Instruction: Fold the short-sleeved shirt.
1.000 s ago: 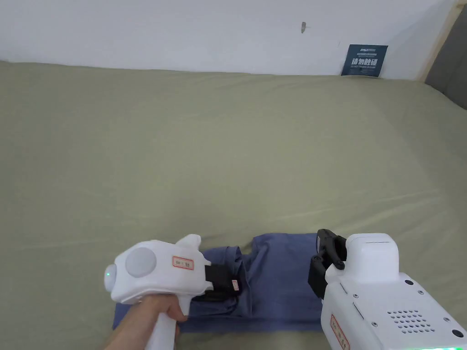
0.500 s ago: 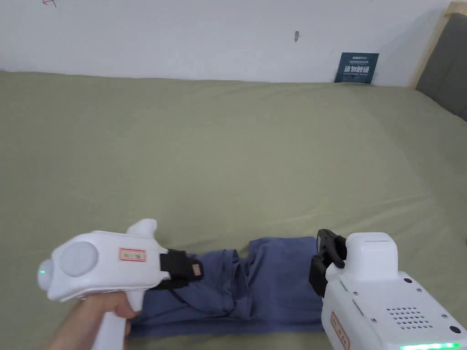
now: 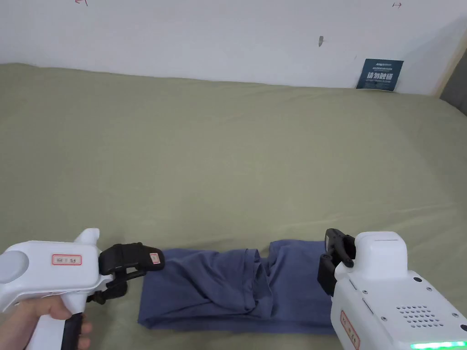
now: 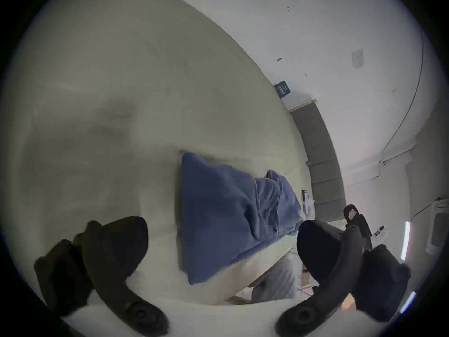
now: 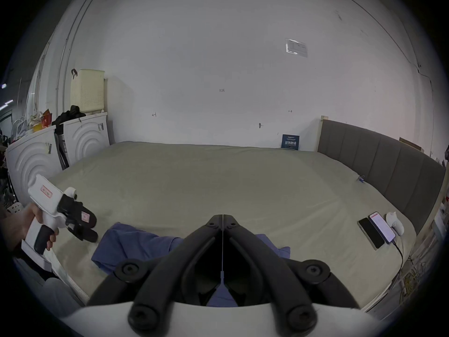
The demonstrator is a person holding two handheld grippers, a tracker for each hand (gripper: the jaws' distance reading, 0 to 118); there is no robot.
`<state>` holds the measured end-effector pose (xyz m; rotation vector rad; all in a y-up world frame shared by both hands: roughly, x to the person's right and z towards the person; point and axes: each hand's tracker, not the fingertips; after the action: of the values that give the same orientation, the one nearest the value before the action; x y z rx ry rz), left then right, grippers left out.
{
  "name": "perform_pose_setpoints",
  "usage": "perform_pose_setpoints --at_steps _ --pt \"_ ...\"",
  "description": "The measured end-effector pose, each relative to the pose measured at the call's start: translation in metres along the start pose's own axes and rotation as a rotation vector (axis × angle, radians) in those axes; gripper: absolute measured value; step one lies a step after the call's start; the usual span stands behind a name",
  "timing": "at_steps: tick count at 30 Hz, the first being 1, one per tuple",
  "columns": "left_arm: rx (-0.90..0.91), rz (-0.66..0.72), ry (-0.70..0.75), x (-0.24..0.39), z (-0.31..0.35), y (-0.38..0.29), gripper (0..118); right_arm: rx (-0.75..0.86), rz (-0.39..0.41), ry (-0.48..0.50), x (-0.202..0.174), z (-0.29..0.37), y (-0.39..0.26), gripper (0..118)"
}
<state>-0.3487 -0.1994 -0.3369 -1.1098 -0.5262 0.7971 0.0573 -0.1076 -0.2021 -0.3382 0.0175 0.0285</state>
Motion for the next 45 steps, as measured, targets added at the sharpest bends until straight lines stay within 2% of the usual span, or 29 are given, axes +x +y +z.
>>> perform_pose_setpoints --at_steps 3,6,7,8,9,11,14,19,26,30,33,37,40,45 --pt "-0.062 0.031 -0.05 -0.008 -0.023 0.002 118 0.003 0.013 -0.001 -0.001 0.0 0.002 1" --pt "-0.023 0.039 -0.081 -0.005 -0.037 0.004 117 0.002 0.014 -0.001 0.001 0.0 0.003 1" --pt "-0.021 0.056 -0.093 -0.003 -0.038 0.005 108 0.002 0.014 -0.004 0.001 0.0 0.003 1" --pt "-0.027 0.062 -0.095 0.0 -0.041 0.006 76 0.003 0.013 -0.006 0.002 0.001 0.004 1" --pt "-0.031 0.056 -0.06 0.009 -0.042 0.005 12 0.004 0.011 -0.006 0.003 0.002 0.004 1" --pt "-0.035 -0.053 0.119 0.022 -0.049 -0.003 12 0.006 0.014 -0.007 0.004 0.003 0.005 1" --pt "-0.034 0.028 0.053 0.021 -0.036 0.001 12 0.011 0.015 -0.007 0.005 0.005 0.007 1" --pt "0.029 0.023 0.059 0.017 0.006 0.001 12 0.027 0.013 -0.005 0.007 0.009 0.011 1" --pt "0.211 0.017 0.287 0.018 0.123 -0.001 12 0.058 0.014 0.02 0.001 0.008 0.02 1" --pt "0.241 -0.038 0.446 0.039 0.15 0.002 12 0.069 0.023 0.032 -0.004 0.008 0.021 1" --pt "0.214 -0.09 0.475 0.061 0.135 0.005 12 0.067 0.021 0.035 -0.005 0.008 0.02 1" --pt "0.157 -0.178 0.434 0.104 0.094 0.003 12 0.056 0.02 0.033 -0.004 0.01 0.016 1" --pt "0.096 -0.228 0.402 0.135 0.054 0.001 12 0.051 0.021 0.027 0.0 0.01 0.013 1" --pt "0.01 -0.308 0.446 0.174 -0.028 -0.005 12 0.039 0.017 0.012 0.007 0.009 0.009 1"
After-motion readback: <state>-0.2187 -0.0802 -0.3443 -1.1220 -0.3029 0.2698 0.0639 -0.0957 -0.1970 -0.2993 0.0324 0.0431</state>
